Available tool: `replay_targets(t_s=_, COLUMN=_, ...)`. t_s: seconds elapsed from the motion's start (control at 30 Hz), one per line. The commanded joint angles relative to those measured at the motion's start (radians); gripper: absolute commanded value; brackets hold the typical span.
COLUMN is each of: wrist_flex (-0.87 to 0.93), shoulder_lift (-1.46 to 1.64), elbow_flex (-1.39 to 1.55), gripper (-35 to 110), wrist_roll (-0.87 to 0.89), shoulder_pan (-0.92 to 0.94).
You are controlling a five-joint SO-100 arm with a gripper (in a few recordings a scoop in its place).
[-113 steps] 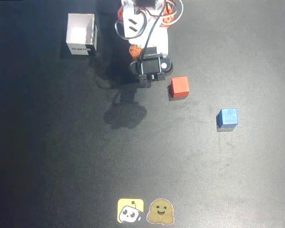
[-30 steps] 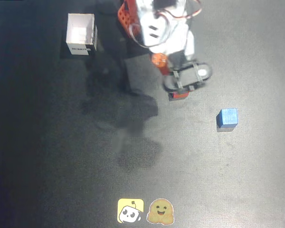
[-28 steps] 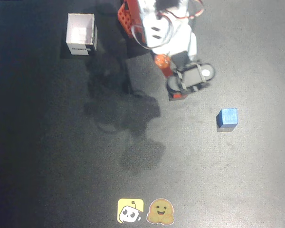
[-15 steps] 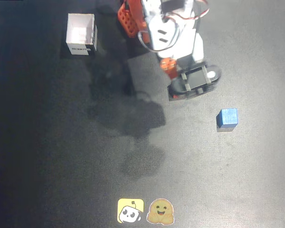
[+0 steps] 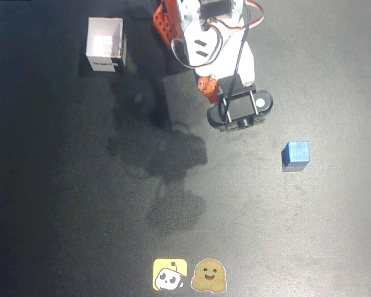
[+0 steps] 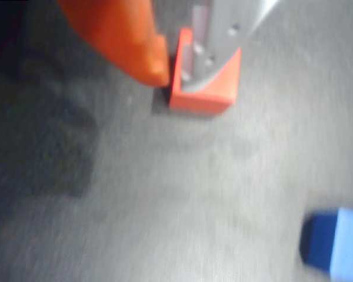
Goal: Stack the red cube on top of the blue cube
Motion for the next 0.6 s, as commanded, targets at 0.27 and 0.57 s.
replay_targets(t_s=0.27, wrist_flex=0.106, shoulder_lift=0.186, elbow_flex=0.103, gripper=0, wrist_roll=0.005, shoulder_pan=0.003)
replay_targets(t_s=0.57, wrist_flex=0.083, shoulder_lift=0.210, elbow_flex=0.164, gripper=0, wrist_roll=0.020, shoulder_pan=-0.048)
